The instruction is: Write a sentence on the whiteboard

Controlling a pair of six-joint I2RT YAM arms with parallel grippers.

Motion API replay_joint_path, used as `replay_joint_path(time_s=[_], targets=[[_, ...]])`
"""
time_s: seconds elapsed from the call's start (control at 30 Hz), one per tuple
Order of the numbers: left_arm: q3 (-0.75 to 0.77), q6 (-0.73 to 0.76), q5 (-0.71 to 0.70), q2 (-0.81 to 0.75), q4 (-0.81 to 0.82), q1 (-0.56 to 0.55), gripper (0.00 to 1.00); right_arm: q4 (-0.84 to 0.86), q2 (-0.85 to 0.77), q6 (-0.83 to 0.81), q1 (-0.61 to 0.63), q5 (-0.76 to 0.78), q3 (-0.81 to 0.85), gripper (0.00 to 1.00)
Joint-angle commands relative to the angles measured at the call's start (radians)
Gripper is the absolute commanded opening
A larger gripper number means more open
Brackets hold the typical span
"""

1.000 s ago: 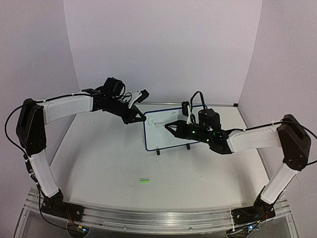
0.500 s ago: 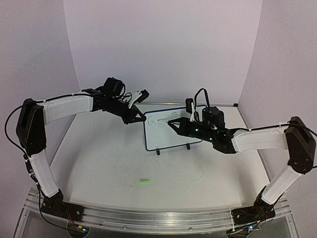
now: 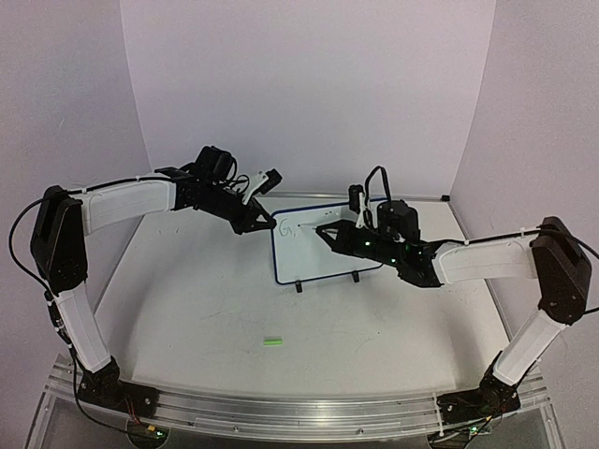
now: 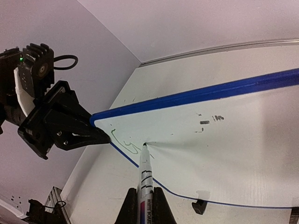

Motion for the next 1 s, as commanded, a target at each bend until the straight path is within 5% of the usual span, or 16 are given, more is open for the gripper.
replay_joint_path(time_s=[0.0, 0.97], targets=[[0.028, 0.031, -0.071, 0.006, -0.028, 0.004, 0.0, 0.02, 0.013, -0.006, -0.004, 0.027, 0.04, 0.0], [0.029, 0.031, -0.069, 0.004, -0.031, 0.004, 0.0, -0.014, 0.004, -0.007, -0.005, 0.069, 0.017, 0.0]])
